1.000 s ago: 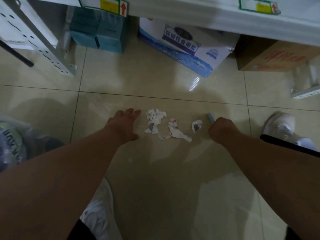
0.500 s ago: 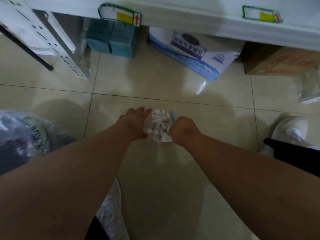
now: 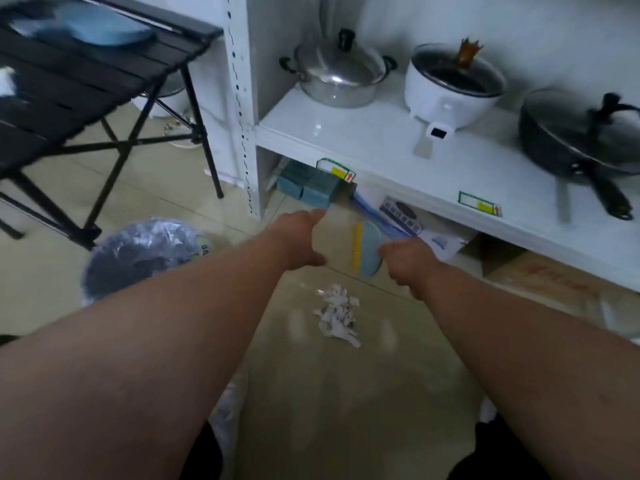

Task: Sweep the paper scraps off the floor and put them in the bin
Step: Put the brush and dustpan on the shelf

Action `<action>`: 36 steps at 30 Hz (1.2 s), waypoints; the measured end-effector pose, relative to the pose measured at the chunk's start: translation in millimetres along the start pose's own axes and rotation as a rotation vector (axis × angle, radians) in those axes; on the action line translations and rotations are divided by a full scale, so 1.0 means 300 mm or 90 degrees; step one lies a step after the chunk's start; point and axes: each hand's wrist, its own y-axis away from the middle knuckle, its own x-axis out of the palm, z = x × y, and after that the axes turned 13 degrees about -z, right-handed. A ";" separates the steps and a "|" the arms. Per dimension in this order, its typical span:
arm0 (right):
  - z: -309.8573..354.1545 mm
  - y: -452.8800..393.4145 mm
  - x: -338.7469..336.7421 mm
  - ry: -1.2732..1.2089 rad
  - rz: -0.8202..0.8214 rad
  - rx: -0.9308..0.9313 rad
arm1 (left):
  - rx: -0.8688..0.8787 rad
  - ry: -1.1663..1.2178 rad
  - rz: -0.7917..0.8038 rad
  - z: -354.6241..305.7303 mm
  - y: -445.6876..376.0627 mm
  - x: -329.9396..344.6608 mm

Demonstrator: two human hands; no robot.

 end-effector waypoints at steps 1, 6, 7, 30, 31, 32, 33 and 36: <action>0.017 0.033 -0.020 -0.052 -0.005 0.014 | -0.013 0.018 -0.013 -0.011 0.028 -0.028; 0.085 0.159 -0.051 -0.332 0.057 0.060 | -0.061 0.087 -0.045 -0.064 0.136 -0.147; 0.110 0.176 -0.059 -0.375 0.085 0.054 | -0.077 0.112 -0.056 -0.075 0.149 -0.172; 0.573 0.098 -0.102 -0.555 0.360 -0.077 | -0.256 0.671 -0.363 -0.123 -0.021 -0.512; 0.582 0.054 -0.096 -0.554 0.348 -0.080 | -0.261 0.697 -0.358 -0.118 -0.065 -0.505; 0.590 0.002 -0.085 -0.547 0.330 -0.082 | -0.270 0.726 -0.354 -0.114 -0.109 -0.499; 0.598 -0.046 -0.073 -0.532 0.306 -0.087 | -0.280 0.754 -0.348 -0.106 -0.157 -0.491; 0.625 -0.173 -0.030 -0.432 0.195 -0.107 | -0.288 0.770 -0.301 -0.078 -0.285 -0.474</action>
